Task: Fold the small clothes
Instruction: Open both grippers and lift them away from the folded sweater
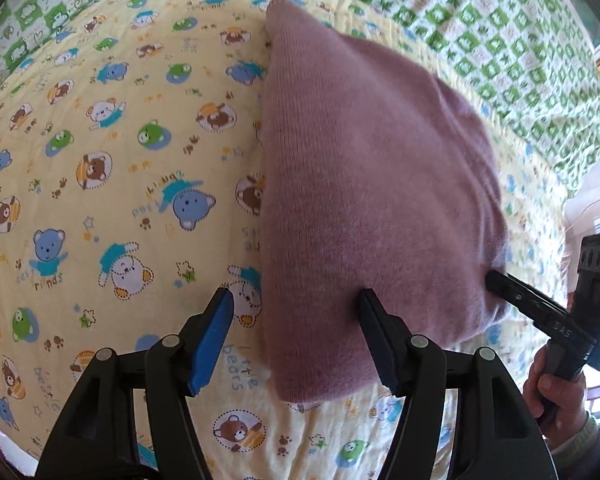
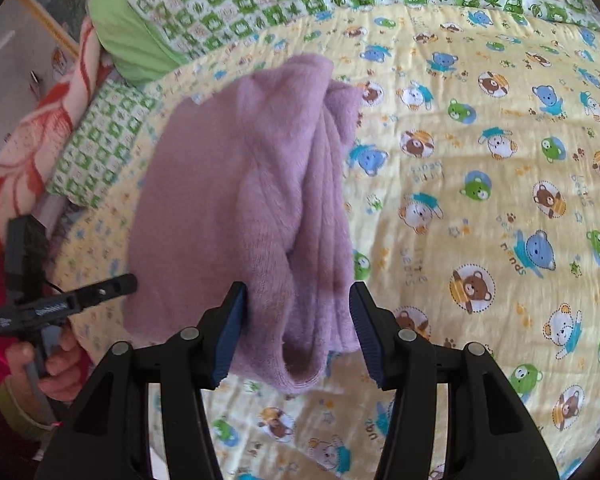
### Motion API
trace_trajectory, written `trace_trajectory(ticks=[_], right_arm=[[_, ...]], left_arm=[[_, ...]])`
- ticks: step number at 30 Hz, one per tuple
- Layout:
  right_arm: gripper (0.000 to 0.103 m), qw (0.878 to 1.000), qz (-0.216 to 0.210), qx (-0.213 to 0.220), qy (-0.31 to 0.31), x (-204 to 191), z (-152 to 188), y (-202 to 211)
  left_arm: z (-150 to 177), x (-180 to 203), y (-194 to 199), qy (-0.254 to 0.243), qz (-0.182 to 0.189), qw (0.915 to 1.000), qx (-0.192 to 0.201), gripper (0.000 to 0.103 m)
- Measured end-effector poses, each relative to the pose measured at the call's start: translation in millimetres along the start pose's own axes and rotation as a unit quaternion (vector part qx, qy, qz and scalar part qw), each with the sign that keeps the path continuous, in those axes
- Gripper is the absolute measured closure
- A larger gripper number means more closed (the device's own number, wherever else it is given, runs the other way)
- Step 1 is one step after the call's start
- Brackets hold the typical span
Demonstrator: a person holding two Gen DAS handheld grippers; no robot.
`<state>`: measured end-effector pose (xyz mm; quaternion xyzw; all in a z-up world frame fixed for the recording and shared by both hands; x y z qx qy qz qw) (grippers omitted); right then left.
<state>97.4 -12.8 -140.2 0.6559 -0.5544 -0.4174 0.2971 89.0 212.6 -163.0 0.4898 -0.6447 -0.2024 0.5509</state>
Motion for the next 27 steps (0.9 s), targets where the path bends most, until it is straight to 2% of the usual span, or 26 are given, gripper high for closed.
trace_trajectory(ticks=[3,5,10,12,18,27], right_arm=[[0.049,0.999,0.047,-0.014,0.017,10,4,-19],[0.049,0.998,0.063,-0.02,0.021,15,5,-28],[0.048,0.997,0.068,-0.014,0.016,19,5,-25],[0.048,0.998,0.055,-0.006,0.006,19,7,-14],[0.046,0.999,0.049,0.018,-0.008,20,15,15],[0.043,0.998,0.038,0.053,-0.015,5,30,44]], left_arm=[[3,1,-8,-0.004,-0.006,0.9999,-0.008,0.038],[6,2,-11,-0.005,-0.011,0.9999,-0.011,0.037],[10,6,-5,-0.015,-0.02,0.9997,-0.004,0.036],[13,7,-1,-0.019,-0.024,0.9995,0.001,0.036],[28,3,14,-0.013,-0.039,0.9986,0.035,0.035],[46,5,33,-0.054,-0.078,0.9934,0.065,0.033]])
Point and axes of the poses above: each gripper's, at about its wrist camera, not at the fingertips, and y roughly against the way its jaws point, x to its right, z to its underside, the point moved 8 cm from there along -y, roughly the way its jaws point, and after that the axes turned 11 degrees about z, right-handed, at the moved point
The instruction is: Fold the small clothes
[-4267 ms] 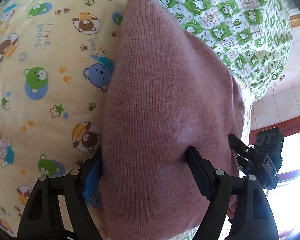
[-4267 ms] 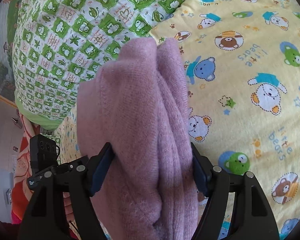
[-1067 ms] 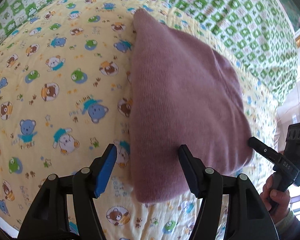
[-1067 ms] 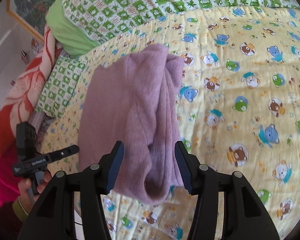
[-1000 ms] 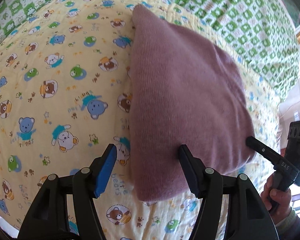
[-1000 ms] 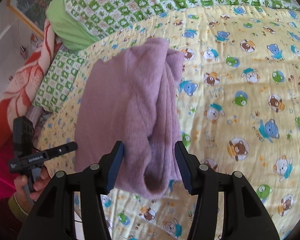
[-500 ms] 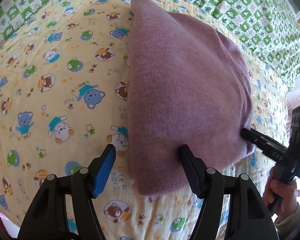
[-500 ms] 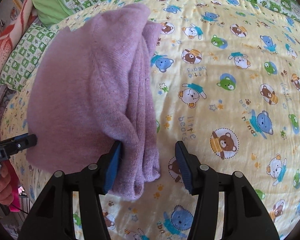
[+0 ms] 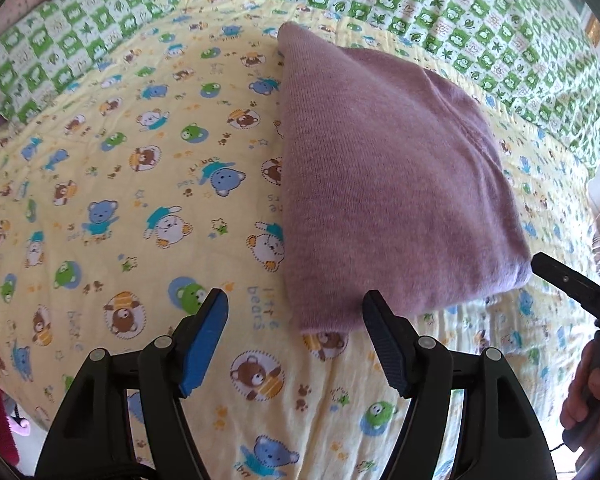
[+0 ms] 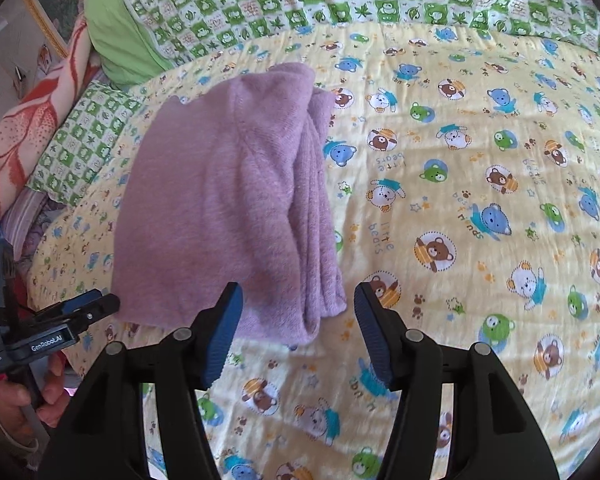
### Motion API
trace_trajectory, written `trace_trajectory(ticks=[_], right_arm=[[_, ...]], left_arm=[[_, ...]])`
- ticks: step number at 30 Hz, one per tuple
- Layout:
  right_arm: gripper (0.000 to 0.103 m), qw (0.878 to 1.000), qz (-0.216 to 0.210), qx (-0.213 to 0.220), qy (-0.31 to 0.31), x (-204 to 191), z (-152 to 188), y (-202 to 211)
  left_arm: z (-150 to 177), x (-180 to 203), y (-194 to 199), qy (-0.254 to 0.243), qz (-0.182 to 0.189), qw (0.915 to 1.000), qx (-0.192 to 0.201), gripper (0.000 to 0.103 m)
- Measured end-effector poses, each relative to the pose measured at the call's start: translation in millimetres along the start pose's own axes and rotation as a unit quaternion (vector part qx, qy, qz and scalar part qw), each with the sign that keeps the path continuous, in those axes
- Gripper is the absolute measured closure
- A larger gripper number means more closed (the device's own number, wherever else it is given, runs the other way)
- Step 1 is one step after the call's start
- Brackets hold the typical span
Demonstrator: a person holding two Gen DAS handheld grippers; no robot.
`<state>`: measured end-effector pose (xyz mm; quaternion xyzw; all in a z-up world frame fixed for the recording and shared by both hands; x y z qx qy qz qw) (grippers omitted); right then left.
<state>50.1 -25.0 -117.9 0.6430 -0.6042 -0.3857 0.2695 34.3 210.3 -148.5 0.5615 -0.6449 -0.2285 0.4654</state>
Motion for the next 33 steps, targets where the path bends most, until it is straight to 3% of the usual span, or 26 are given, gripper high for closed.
trace_trajectory(ticks=[14,33], right_arm=[[0.02,0.999,-0.024,0.032,0.033,-37,44,18],[0.018,0.996,-0.006,0.055,0.066,-51,71,40]], left_arm=[[25,-5,35,-0.037,-0.028,0.9974,0.055,0.022],[50,-17,61,-0.07,-0.056,0.9929,0.077,0.021]])
Point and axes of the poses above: each gripper's, at about its wrist camera, not at the fingertips, and y roughly against the way its jaws point, x to its right, z to its underside, the point moved 8 cm from there along -y, roughly the way its jaws point, and after that the axes turned 11 degrees about z, right-handed, at the moved point
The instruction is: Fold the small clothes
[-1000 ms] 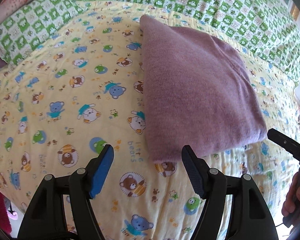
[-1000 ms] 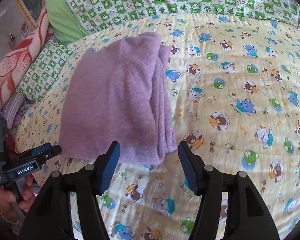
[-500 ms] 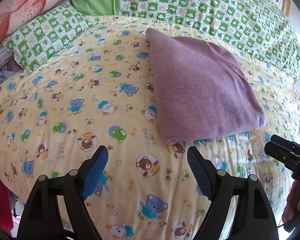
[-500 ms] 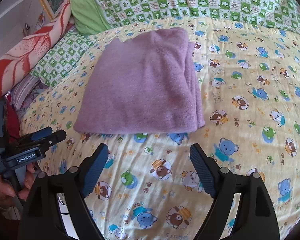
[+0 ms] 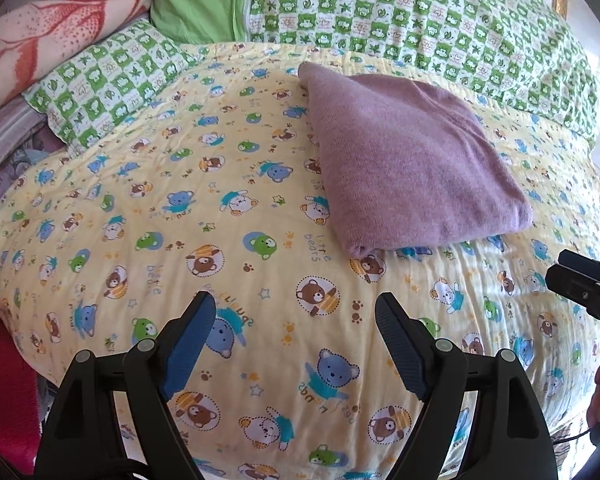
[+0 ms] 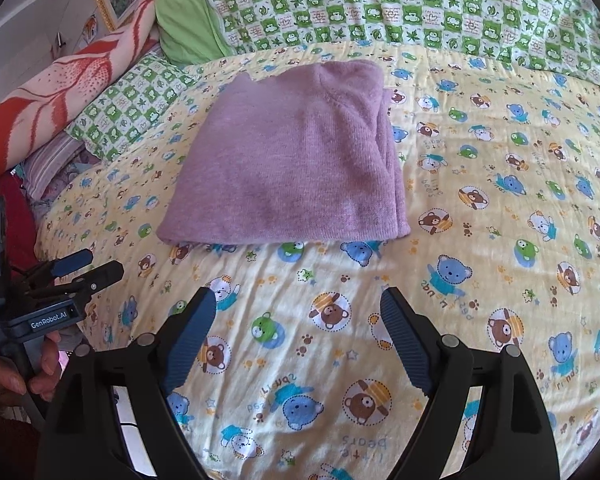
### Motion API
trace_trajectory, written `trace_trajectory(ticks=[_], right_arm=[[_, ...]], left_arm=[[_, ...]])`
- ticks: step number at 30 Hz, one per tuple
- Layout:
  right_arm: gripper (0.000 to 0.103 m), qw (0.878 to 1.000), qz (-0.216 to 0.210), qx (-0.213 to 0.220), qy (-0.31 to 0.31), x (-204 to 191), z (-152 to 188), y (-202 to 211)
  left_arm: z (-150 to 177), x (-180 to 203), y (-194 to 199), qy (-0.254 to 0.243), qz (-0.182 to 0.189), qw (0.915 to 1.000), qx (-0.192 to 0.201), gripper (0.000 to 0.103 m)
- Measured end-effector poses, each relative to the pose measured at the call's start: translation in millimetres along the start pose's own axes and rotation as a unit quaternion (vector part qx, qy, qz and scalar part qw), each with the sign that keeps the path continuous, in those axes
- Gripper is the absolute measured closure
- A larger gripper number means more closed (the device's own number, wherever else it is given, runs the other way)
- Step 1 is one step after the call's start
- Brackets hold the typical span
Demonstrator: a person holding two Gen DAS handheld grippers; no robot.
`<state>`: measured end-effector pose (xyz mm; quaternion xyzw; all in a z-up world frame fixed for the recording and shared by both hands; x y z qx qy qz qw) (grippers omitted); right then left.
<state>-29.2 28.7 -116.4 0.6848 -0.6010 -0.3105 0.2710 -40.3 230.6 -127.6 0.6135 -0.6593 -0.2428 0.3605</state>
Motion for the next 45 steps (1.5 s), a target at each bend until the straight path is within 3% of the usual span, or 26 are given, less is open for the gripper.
trace_trajectory(ticks=[10,20,45], right_arm=[[0.012,0.999,0.017,0.032,0.04,-13,-10,15],[0.009,0.996,0.034,0.053,0.056,-9,-26,2],[0.009,0.998,0.043,0.039,0.032,6,-46,-42]], left_arm=[[-22,17,11,-0.011,0.001,0.9997,0.02,0.02],[-37,29,-3,-0.017,-0.006,0.9993,0.033,0.018],[-51,44,-41,-0.012,-0.025,0.9995,0.018,0.011]])
Point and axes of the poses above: each gripper's, at about its wrist camera, not at the fingertips, and y roughly against the way its jaws point, x to its right, z to its underside, the point moved 8 cm from there along -y, roughly the way its jaws point, and after that the axes turned 11 degrees about z, right-handed, at the moved point
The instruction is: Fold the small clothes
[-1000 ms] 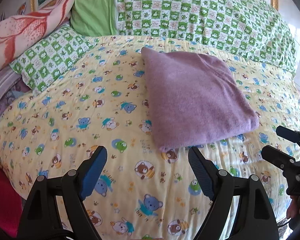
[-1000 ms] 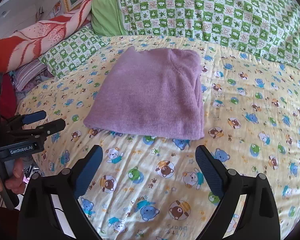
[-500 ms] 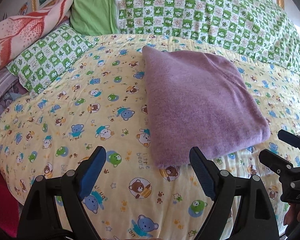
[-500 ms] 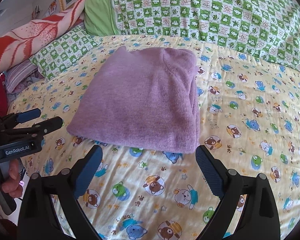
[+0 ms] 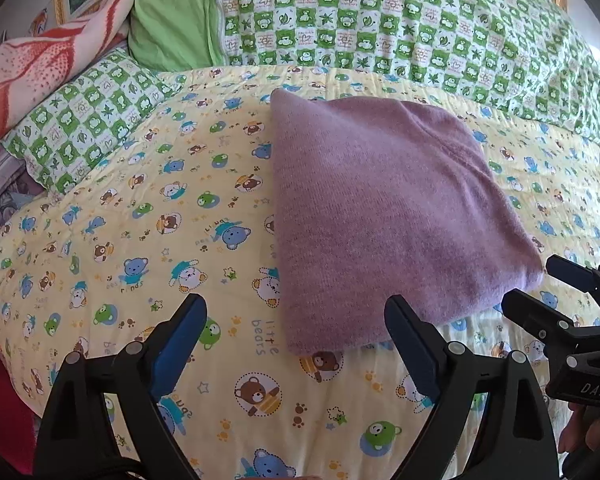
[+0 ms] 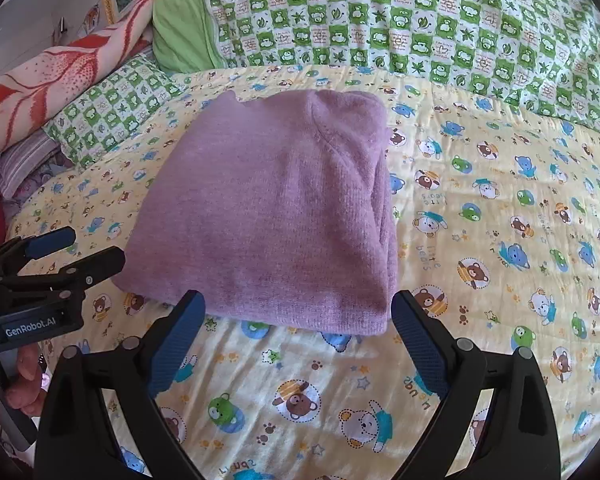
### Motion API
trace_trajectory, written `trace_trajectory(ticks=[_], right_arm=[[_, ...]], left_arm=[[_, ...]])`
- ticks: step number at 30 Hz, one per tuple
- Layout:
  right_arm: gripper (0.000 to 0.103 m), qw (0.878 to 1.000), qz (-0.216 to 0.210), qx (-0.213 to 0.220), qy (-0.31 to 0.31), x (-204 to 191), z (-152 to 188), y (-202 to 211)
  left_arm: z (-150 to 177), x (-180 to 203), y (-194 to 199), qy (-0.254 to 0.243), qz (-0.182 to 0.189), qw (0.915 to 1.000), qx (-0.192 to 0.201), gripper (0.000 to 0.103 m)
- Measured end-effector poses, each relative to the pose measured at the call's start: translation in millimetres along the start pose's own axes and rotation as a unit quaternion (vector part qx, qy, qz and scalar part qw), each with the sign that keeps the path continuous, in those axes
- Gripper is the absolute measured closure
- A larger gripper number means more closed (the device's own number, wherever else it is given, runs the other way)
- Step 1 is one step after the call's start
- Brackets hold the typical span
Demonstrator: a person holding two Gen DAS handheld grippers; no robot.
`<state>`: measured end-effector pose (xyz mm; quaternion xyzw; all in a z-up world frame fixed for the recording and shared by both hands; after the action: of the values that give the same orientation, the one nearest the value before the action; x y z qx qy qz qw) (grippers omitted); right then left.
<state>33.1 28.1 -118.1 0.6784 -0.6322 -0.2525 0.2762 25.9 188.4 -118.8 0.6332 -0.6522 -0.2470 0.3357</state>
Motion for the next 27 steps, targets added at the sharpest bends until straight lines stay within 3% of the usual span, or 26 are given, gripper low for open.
trace_trajectory(ticks=[10,27], right_arm=[[0.009,1.0,0.003,-0.002,-0.004,3,1,-3],[0.009,1.0,0.002,-0.003,-0.005,2,2,-3]], left_arm=[[3,-2,-6,0.005,0.003,0.9999,-0.011,0.009],[3,2,4,0.001,-0.002,1.0,0.005,0.008]])
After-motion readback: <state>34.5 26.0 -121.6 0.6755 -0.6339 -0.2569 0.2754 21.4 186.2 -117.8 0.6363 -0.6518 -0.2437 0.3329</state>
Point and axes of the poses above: each gripper's, at about its wrist camera, not at the fingertips, and y roughly against the way its jaws point, x to its right, z to its underside, the point moved 8 cm from there along -y, roughly the way its jaws point, and after that the axes turned 11 degrees about z, right-handed, at the moved point
